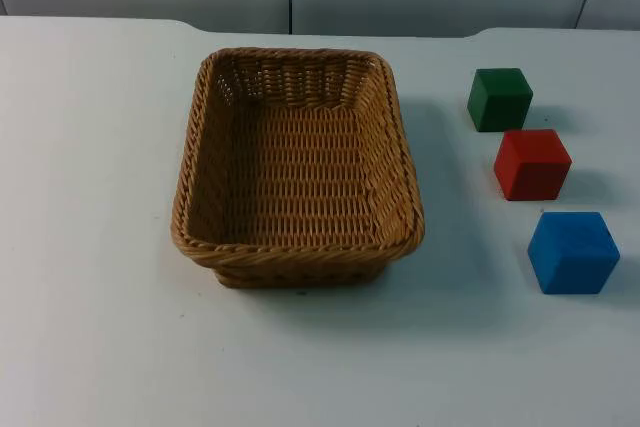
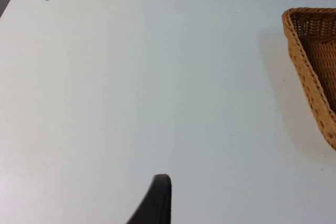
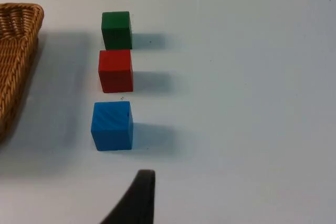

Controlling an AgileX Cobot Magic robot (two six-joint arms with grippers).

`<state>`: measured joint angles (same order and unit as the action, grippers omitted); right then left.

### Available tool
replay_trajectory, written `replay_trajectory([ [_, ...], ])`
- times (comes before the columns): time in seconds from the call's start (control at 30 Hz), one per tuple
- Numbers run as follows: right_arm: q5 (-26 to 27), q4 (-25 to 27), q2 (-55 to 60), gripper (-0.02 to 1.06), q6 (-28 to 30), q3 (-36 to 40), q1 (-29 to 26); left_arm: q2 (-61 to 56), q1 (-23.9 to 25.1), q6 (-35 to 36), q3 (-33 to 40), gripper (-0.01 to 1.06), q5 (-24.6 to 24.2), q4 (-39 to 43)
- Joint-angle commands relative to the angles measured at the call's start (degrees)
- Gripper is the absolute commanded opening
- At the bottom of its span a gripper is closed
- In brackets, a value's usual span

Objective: Pick up the basket with the left hand and place the blue cube into the basket with the right hand.

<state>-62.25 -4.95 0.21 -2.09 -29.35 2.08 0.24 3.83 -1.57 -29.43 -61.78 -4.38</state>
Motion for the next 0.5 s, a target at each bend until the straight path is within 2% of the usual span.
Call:
replay_trajectory([
  [0.0,0.6,-0.4,-0.2,1.05,0.1,0.3,-0.4,-0.2,0.0,0.1,0.1,0.87,0.1,-0.3],
  [0.27,0.6,-0.4,-0.2,1.05,0.1,0.3,-0.3,-0.2,0.0,0.2,-3.0,0.87,2.4,-1.3],
  [0.47,0.6,-0.4,-0.2,1.05,0.1,0.3,-0.3,0.8,0.0,0.2,-6.6,0.87,7.5,-1.2],
])
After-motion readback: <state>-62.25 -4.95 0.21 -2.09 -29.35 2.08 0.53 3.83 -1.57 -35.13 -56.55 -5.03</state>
